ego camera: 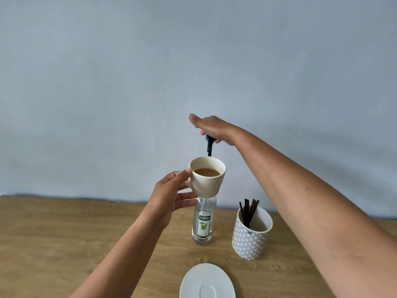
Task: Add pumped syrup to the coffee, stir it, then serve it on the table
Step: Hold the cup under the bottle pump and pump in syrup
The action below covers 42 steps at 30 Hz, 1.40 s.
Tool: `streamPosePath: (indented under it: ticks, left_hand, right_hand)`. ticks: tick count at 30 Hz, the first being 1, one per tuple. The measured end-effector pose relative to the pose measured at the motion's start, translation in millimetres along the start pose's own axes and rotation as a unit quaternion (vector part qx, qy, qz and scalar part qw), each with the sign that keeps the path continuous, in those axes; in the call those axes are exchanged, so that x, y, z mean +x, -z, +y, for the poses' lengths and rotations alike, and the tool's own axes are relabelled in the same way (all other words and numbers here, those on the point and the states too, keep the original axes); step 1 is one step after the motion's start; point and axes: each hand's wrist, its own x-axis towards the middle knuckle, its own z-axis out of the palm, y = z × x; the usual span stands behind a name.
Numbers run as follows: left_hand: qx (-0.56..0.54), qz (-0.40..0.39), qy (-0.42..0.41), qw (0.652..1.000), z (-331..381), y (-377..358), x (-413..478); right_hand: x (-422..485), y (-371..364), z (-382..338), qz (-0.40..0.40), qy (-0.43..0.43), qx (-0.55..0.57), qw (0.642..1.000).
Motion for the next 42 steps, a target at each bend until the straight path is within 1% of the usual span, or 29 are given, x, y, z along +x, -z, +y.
streamPosePath:
  ticks: [4, 7, 14, 27, 32, 37, 42]
  left_hand:
    - [-0.005, -0.003, 0.000, 1.000, 3, 1, 2]
    - [-0.009, -0.007, 0.002, 1.000, 5, 1, 3]
    - [-0.011, -0.022, 0.004, 1.000, 8, 2, 6]
    - [-0.019, -0.017, 0.006, 1.000, 8, -1, 7]
    - [-0.017, -0.013, 0.003, 1.000, 10, 1, 5]
    - [-0.014, -0.010, 0.004, 1.000, 12, 4, 4]
    - [-0.015, -0.007, 0.004, 1.000, 13, 7, 3]
  right_hand:
    - [14, -6, -7, -0.034, -0.027, -0.058, 0.997]
    - [18, -8, -5, -0.049, -0.028, -0.084, 0.995]
    - [23, -14, 1, -0.038, -0.015, -0.067, 0.997]
    - [23, -19, 5, -0.026, -0.014, -0.039, 0.999]
    - [24, -17, 5, -0.025, -0.021, -0.062, 0.998]
    - [28, -11, -3, -0.021, 0.001, -0.076, 0.997]
    - [28, -14, -2, -0.038, -0.004, -0.083, 0.996]
